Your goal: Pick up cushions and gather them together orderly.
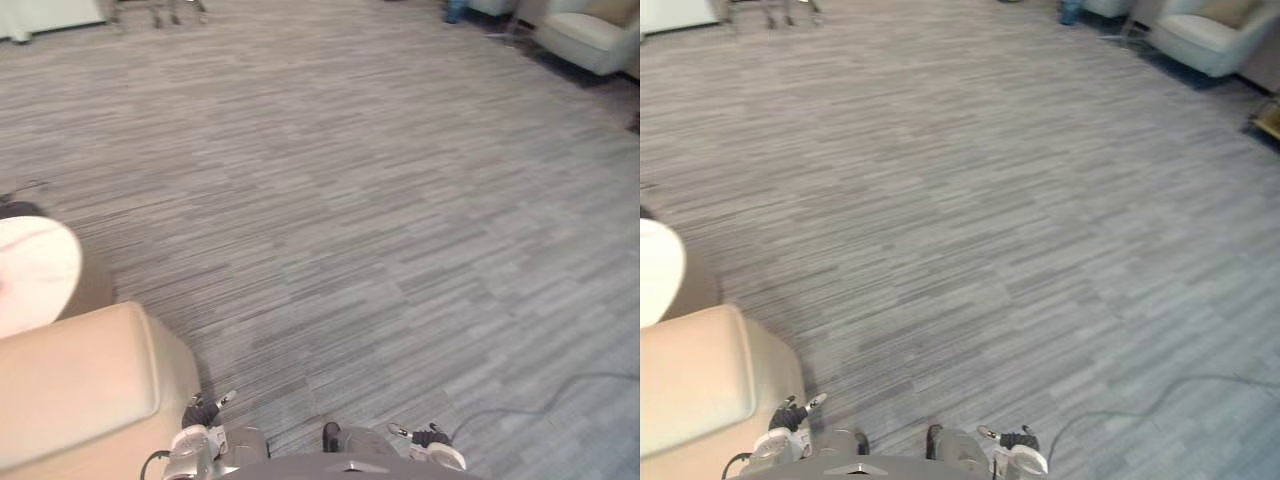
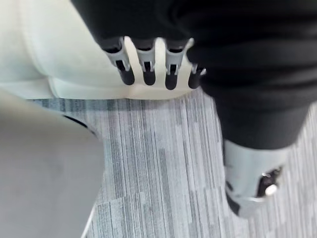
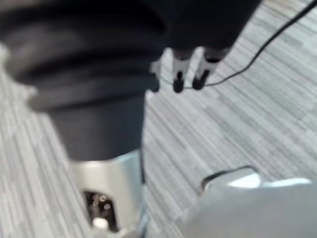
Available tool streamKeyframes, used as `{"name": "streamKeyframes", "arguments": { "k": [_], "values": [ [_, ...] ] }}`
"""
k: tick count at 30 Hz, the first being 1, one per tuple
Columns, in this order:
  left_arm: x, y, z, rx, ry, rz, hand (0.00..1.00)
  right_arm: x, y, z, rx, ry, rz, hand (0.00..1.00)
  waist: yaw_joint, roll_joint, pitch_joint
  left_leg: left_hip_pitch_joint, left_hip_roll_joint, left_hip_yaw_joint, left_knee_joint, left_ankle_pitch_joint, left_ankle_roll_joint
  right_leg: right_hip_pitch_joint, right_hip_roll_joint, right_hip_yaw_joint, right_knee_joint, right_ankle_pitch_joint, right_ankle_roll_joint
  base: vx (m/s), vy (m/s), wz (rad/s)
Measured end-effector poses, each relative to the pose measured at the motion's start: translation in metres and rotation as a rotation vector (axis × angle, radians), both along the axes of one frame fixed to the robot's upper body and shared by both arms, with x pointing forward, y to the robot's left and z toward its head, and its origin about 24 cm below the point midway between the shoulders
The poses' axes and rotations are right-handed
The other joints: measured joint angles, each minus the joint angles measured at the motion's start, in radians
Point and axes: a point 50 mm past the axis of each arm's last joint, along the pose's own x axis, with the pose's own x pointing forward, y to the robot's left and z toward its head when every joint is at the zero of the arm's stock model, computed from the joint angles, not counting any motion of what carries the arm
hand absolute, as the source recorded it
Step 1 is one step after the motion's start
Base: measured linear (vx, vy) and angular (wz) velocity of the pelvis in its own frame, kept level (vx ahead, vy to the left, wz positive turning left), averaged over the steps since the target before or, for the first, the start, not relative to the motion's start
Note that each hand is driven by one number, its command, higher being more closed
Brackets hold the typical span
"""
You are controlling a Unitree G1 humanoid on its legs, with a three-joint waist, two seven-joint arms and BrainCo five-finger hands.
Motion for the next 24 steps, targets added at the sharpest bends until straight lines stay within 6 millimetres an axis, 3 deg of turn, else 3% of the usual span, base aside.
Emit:
{"name": "streamKeyframes", "arguments": {
  "k": [1,2,3,5,8,9,11,13,14,15,17,20,21,22,24],
  "values": [
    [0.004,-0.002,0.001,0.005,-0.002,-0.036,0.00,0.013,0.002,0.003,0.005,-0.027,0.012,0.00,-0.015,0.011,0.005,0.047,0.001,0.071,-0.048,0.001,0.002,-0.004,-0.080,-0.246,-0.025,0.017,-0.030,0.19,0.062,-0.91],
    [0.006,-0.002,0.001,0.006,-0.005,-0.041,0.00,0.013,0.002,0.003,0.005,-0.027,0.014,0.00,-0.015,0.013,0.006,0.052,0.001,0.083,-0.053,0.001,0.002,-0.003,-0.095,-0.298,-0.034,0.018,-0.036,0.19,0.048,-1.14],
    [0.006,0.000,0.001,0.012,0.000,-0.045,0.00,0.018,0.004,0.004,0.008,-0.035,0.021,0.00,-0.017,0.016,0.008,0.069,0.000,0.123,-0.068,0.001,0.002,0.008,-0.133,-0.470,-0.075,0.030,-0.071,0.12,0.006,-0.74],
    [0.012,0.000,0.002,0.012,-0.005,-0.051,0.00,0.030,0.000,0.007,-0.009,-0.050,0.050,0.00,-0.021,0.039,0.020,0.094,0.004,0.132,-0.091,0.006,-0.006,0.026,-0.126,-0.584,-0.106,0.063,-0.132,0.22,-0.045,-0.93],
    [0.014,-0.011,0.001,-0.008,-0.006,-0.074,0.00,0.026,-0.016,0.007,-0.048,-0.030,0.044,0.00,-0.031,0.095,0.034,0.111,0.007,0.124,-0.075,0.008,-0.009,0.050,-0.084,-0.540,-0.162,0.064,-0.129,0.21,-0.021,-0.62],
    [0.014,-0.010,0.001,-0.006,-0.005,-0.074,0.00,0.024,-0.017,0.007,-0.048,-0.022,0.043,0.00,-0.031,0.095,0.035,0.103,0.014,0.123,-0.046,0.008,-0.009,0.053,-0.079,-0.529,-0.168,0.064,-0.129,0.15,0.013,-0.56],
    [0.012,-0.008,0.000,0.000,0.002,-0.082,0.00,0.021,-0.017,0.006,-0.044,-0.019,0.030,0.00,-0.030,0.095,0.050,0.046,0.061,0.119,0.165,0.008,-0.010,0.100,-0.053,-0.501,-0.214,0.067,-0.125,0.14,-0.009,-0.40],
    [0.009,-0.012,-0.001,-0.010,0.010,-0.085,0.00,0.020,-0.016,0.005,-0.046,-0.016,0.029,0.00,-0.027,0.112,0.065,-0.022,0.125,0.096,0.397,0.029,-0.010,0.157,-0.015,-0.468,-0.251,0.064,-0.123,0.12,0.041,-0.55],
    [0.010,-0.013,0.000,-0.023,-0.003,-0.067,0.00,0.020,-0.016,0.006,-0.048,-0.019,0.019,0.00,-0.014,0.115,0.080,-0.080,0.143,0.026,0.536,-0.028,0.008,0.187,0.007,-0.423,-0.248,0.033,-0.131,0.13,0.107,-0.73],
    [0.012,-0.013,0.000,-0.022,-0.008,-0.067,0.00,0.021,-0.016,0.006,-0.052,-0.021,0.017,0.00,-0.011,0.116,0.083,-0.101,0.141,0.008,0.557,-0.046,0.008,0.193,0.010,-0.408,-0.248,0.028,-0.131,0.13,0.117,-0.86],
    [0.014,-0.012,0.002,-0.020,-0.024,-0.062,0.00,0.024,-0.015,0.008,-0.052,-0.037,0.007,0.00,-0.003,0.116,0.086,-0.162,0.127,-0.024,0.547,-0.080,-0.001,0.204,0.014,-0.356,-0.250,0.023,-0.130,0.11,0.107,-0.87],
    [0.018,-0.011,0.004,-0.018,-0.045,-0.051,0.00,0.026,-0.015,0.010,-0.053,-0.057,0.001,0.00,0.012,0.118,0.087,-0.239,0.098,-0.058,0.295,-0.073,-0.013,0.208,0.009,-0.259,-0.246,0.003,-0.095,0.17,0.188,-1.00],
    [0.018,-0.011,0.005,-0.018,-0.049,-0.047,0.00,0.026,-0.015,0.010,-0.057,-0.061,-0.001,0.00,0.014,0.120,0.089,-0.250,0.091,-0.080,0.191,-0.052,-0.025,0.212,0.005,-0.230,-0.236,-0.009,-0.075,0.26,0.278,-0.79],
    [0.019,-0.011,0.005,-0.020,-0.053,-0.040,0.00,0.024,-0.015,0.010,-0.057,-0.059,-0.003,0.00,0.019,0.114,0.094,-0.242,0.077,-0.091,0.151,0.022,-0.026,0.221,-0.009,-0.198,-0.226,-0.023,-0.051,0.29,0.295,-0.94],
    [0.017,-0.010,0.004,-0.021,-0.046,-0.033,0.00,0.019,-0.013,0.008,-0.052,-0.049,-0.004,0.00,0.022,0.101,0.080,-0.201,0.034,-0.048,0.097,0.015,-0.005,0.223,-0.028,-0.135,-0.229,-0.028,-0.028,0.28,0.200,-0.55]
  ]
}}
